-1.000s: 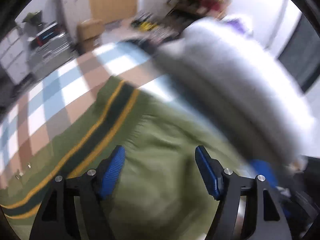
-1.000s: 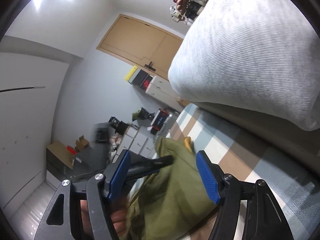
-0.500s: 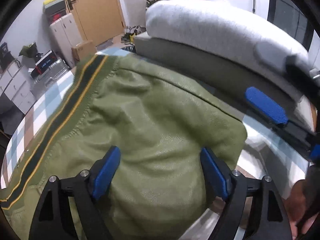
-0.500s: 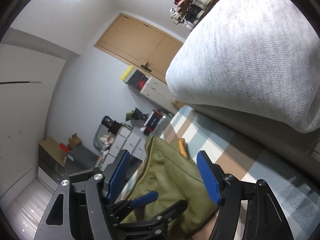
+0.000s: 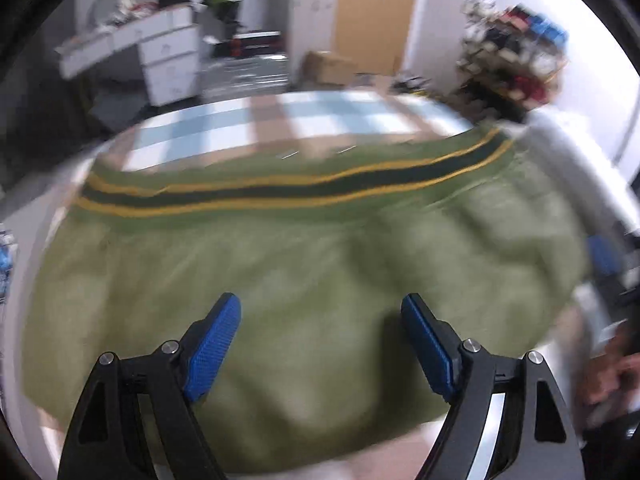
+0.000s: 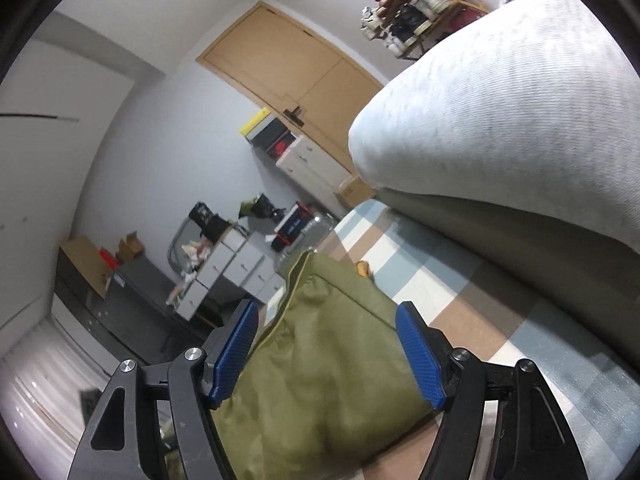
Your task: Fold large clothes
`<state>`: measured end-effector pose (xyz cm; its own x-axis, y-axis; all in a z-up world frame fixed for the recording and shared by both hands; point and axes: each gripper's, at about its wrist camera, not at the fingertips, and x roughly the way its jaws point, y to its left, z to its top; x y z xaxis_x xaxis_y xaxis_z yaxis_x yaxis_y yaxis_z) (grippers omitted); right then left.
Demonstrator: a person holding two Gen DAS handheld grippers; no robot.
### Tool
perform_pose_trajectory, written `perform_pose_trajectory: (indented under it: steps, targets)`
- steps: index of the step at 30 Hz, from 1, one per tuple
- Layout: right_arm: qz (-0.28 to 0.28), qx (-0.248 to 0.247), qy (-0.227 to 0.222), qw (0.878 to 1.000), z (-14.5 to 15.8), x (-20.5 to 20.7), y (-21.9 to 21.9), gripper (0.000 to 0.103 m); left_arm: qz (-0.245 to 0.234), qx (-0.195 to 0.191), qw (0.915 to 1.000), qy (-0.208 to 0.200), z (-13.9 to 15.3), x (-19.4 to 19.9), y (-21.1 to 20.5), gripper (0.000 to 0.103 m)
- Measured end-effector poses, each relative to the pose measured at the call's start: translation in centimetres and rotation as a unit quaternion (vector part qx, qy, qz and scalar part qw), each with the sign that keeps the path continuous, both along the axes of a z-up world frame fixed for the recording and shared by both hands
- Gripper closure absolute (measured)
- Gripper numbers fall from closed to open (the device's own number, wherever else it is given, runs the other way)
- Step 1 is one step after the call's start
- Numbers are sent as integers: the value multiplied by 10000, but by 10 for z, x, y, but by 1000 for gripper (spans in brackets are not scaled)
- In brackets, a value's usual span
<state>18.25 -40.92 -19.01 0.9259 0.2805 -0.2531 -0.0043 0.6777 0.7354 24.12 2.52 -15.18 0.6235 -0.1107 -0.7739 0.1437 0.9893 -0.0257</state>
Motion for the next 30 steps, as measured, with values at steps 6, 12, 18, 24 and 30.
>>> perform_pose_trajectory:
  steps: [6,12,18,24,30]
  targets:
    - [38,-596,-8,9982,9,0,19,31,-136,250,9985,-461,-21,-1,-16,20]
    - [176,-1029,-13,9945,14,3,36,27,-167,171,9985,-487,-8,-13,3,19]
    - [88,-917,76,9957,11,5,32,27,-221,217,9985,-461,-9,-13,1,19]
    - [88,-757,99,9970,9,5,28,27,182,-264,9981,-528,27,-23,50,19]
    - [189,-731,80,9971,8,6,28,27,584,-337,9977,-74,-1,0,118,20]
